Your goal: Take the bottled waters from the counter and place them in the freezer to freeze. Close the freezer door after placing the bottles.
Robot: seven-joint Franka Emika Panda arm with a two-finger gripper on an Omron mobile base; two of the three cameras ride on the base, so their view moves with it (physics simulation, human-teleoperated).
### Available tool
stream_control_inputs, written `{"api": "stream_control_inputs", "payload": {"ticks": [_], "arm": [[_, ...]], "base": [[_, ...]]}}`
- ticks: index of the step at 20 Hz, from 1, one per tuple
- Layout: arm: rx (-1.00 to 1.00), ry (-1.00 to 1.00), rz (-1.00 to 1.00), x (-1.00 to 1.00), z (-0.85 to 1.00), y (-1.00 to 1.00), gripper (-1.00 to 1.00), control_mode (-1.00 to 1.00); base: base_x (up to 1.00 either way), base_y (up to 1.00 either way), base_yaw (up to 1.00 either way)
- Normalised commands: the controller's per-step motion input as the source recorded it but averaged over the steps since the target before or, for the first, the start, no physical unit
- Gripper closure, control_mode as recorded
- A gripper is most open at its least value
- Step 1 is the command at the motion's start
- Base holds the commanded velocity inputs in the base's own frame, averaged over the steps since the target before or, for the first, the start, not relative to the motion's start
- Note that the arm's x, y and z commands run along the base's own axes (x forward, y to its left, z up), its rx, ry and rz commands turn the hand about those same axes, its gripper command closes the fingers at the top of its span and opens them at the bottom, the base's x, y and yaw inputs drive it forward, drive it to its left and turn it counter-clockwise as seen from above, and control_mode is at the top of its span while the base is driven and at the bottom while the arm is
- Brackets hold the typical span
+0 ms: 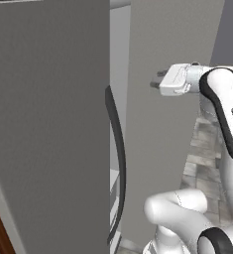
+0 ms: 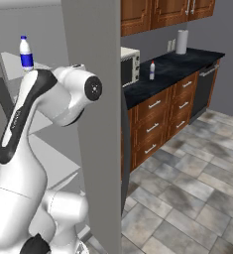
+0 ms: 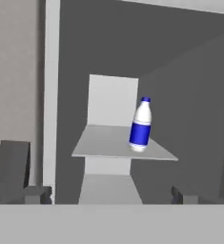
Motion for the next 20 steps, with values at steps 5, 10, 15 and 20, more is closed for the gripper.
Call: {"api": "stream_control_inputs", "payload": {"ticks": [5, 10, 15, 20], "arm": [[-0.40, 0.00, -0.01, -0.93, 0.00, -0.53, -1.00, -1.00], [-0.46, 0.00, 0.00, -0.77, 0.00, -0.45, -1.00, -1.00], [-0.56, 0.15, 0.07, -0.23, -0.09, -0.12, -1.00, -1.00], [-0.17, 0.40, -0.45, 0.00, -0.11, -0.21, -1.00, -1.00]], "base": [[0.00, 0.00, 0.00], [0.00, 0.00, 0.00], [0.00, 0.00, 0.00], [0.00, 0.00, 0.00]]}}
